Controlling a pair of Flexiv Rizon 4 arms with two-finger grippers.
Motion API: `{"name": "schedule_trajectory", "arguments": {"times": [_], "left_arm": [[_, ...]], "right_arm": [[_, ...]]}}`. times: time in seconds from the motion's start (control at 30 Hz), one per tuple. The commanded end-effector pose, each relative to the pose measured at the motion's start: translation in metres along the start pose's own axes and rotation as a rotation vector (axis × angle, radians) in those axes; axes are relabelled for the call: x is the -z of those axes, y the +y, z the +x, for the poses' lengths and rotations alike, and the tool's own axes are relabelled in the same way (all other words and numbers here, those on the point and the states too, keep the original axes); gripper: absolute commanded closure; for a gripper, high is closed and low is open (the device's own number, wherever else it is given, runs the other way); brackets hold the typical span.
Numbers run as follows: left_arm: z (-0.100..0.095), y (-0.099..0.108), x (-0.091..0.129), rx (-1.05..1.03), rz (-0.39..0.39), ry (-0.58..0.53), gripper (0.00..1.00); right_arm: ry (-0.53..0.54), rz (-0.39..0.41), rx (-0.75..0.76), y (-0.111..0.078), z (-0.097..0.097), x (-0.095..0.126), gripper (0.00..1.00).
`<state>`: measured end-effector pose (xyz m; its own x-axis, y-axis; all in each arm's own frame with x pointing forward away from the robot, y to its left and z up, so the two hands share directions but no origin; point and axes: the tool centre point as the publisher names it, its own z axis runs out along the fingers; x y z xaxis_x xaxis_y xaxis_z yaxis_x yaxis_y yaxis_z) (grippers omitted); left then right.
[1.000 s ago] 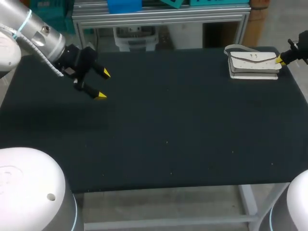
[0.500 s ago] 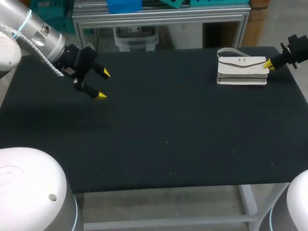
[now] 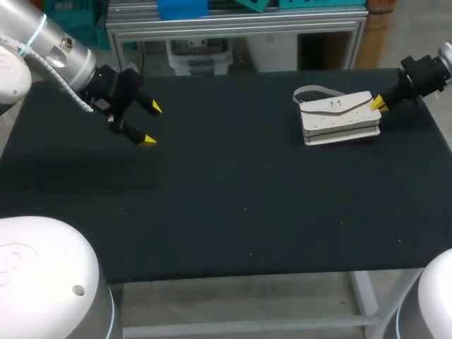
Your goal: Pick up the bag, open it, inspect its contents, close it, and place it on the opposite side
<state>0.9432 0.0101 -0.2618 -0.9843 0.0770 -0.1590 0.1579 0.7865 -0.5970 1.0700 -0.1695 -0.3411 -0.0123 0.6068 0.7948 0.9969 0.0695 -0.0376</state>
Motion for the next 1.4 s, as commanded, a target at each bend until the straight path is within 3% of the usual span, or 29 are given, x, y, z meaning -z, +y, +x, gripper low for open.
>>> {"name": "schedule_trajectory", "arguments": {"times": [0.03, 0.4, 0.5, 0.67, 0.83, 1.23, 1.4], "left_arm": [[0.0, 0.0, -0.001, -0.001, 0.002, -0.003, 0.0], [0.0, 0.0, -0.001, -0.001, 0.002, -0.003, 0.0], [0.0, 0.0, -0.001, -0.001, 0.002, -0.003, 0.0], [0.0, 0.0, -0.001, -0.001, 0.002, -0.003, 0.0], [0.0, 0.0, -0.001, -0.001, 0.002, -0.003, 0.0], [0.0, 0.0, -0.001, -0.001, 0.002, -0.003, 0.0], [0.0, 0.0, -0.001, -0.001, 0.002, -0.003, 0.0]], "right_arm": [[0.0, 0.003, -0.001, 0.0, 0.001, 0.001, 1.0], [0.0, 0.003, -0.001, 0.0, 0.001, 0.001, 1.0], [-0.011, -0.006, 0.031, -0.009, 0.023, -0.028, 1.0], [0.058, 0.024, 0.107, -0.029, 0.062, -0.082, 1.0], [0.078, 0.042, 0.141, -0.047, 0.092, -0.123, 1.0], [0.107, -0.011, 0.089, -0.106, 0.128, -0.182, 1.0], [0.121, 0.015, 0.093, -0.118, 0.137, -0.206, 1.0]]}}
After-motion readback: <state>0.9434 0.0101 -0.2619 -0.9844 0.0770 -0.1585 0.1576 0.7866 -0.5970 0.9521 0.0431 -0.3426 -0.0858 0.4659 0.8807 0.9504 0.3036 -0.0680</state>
